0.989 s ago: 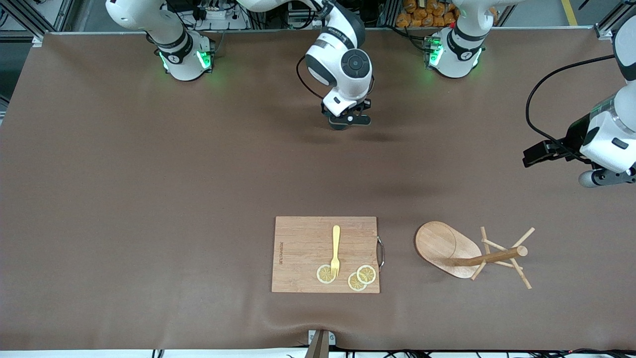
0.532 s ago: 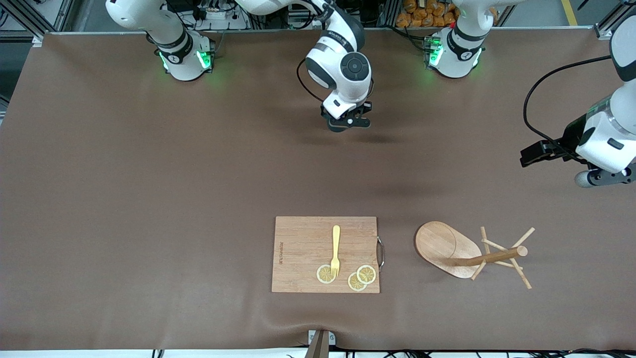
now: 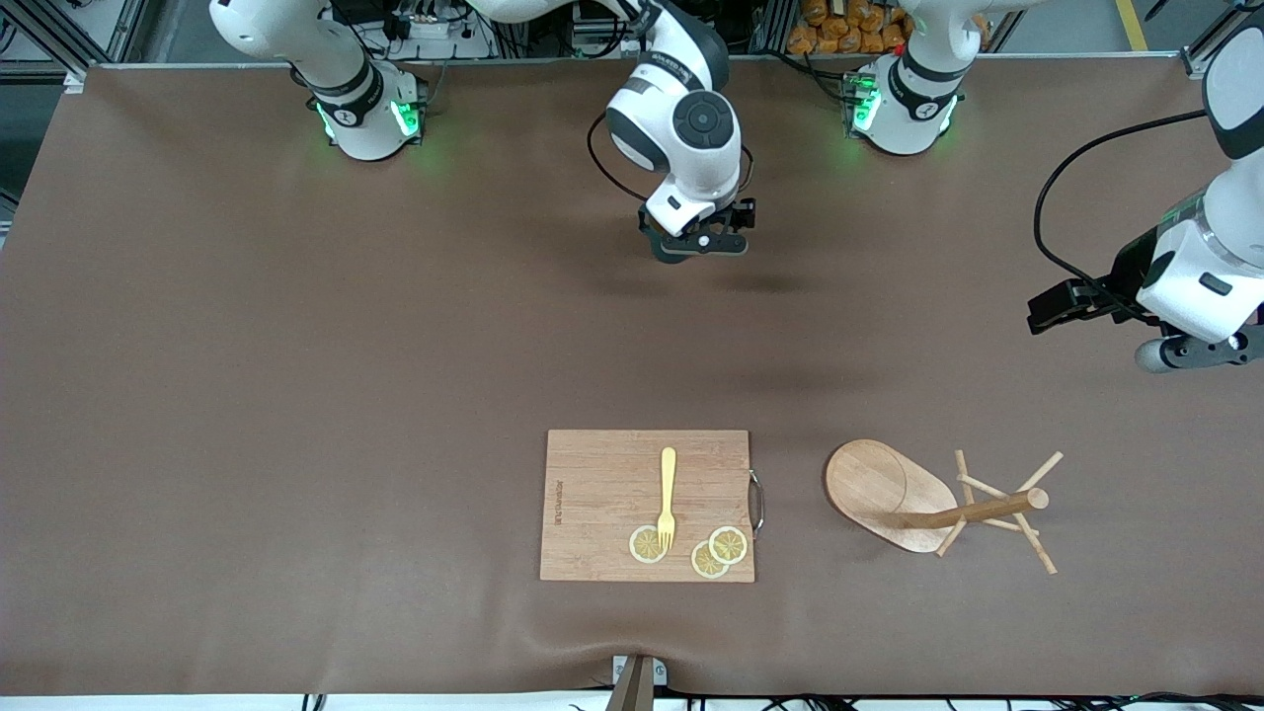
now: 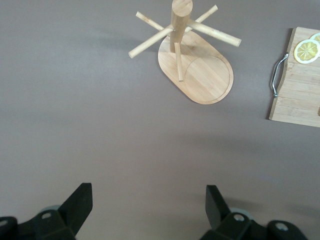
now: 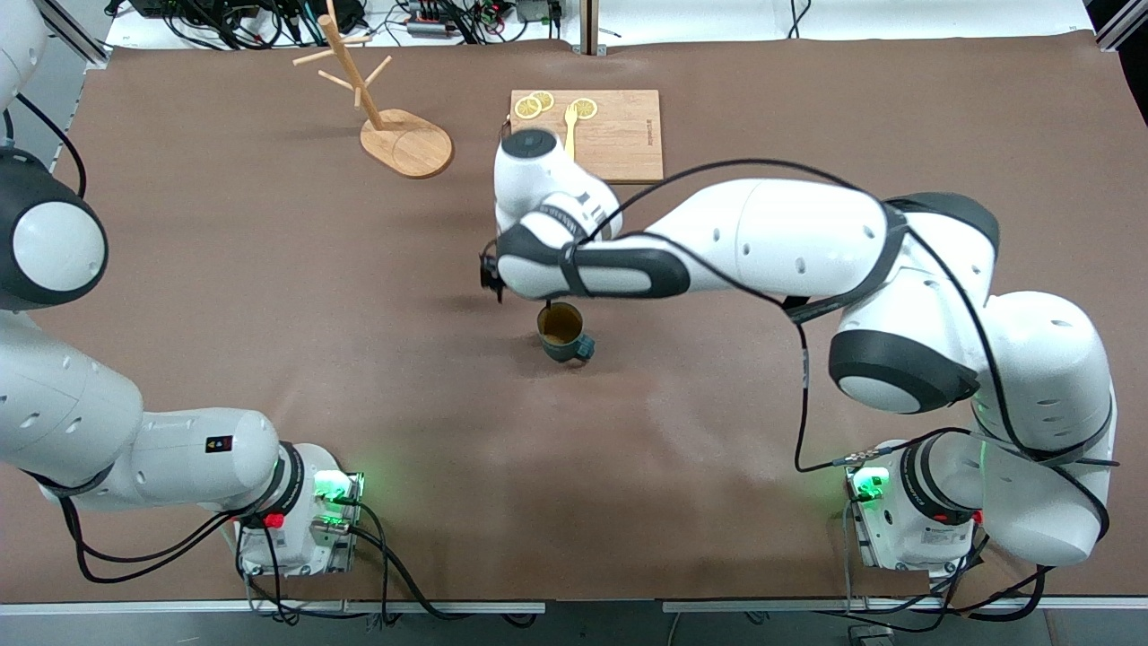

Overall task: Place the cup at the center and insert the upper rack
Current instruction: 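Release the mug and withdraw the right gripper to its side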

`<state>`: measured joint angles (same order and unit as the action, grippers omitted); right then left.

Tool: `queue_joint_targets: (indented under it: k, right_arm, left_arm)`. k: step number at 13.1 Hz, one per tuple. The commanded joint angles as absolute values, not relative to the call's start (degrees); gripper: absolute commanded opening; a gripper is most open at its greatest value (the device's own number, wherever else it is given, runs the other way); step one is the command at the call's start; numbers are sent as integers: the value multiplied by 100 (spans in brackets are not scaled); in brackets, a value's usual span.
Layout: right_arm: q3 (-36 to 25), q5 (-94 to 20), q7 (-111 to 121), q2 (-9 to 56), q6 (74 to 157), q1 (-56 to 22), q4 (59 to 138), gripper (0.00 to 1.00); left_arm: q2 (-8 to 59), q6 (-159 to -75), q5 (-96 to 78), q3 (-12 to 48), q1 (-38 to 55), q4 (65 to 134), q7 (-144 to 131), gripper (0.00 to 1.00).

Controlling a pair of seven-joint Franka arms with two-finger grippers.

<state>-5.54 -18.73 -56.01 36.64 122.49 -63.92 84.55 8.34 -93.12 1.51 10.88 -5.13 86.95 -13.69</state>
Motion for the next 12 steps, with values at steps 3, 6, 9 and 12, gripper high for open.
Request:
queue_joint_targets:
  k: [3, 6, 9, 12]
  right_arm:
    - [-492, -1767, -4408, 2612, 10876, -5285, 8543, 100]
    - [-501, -1531, -3850, 1997, 9776, -4257, 8552, 100]
    - [-492, -583, -3710, 1461, 9431, -3510, 8552, 100]
    - [-483, -501, -2299, 1021, 9344, -2342, 8552, 100]
  left_arm:
    - [800, -9334, 247, 1134, -501, 8657, -1459, 100]
    - [791, -9334, 237, 1151, -448, 8675, -1617, 100]
    - [765, -9316, 220, 1151, -440, 8666, -1713, 100]
    - [730, -9290, 150, 1317, -404, 8648, -2195, 100]
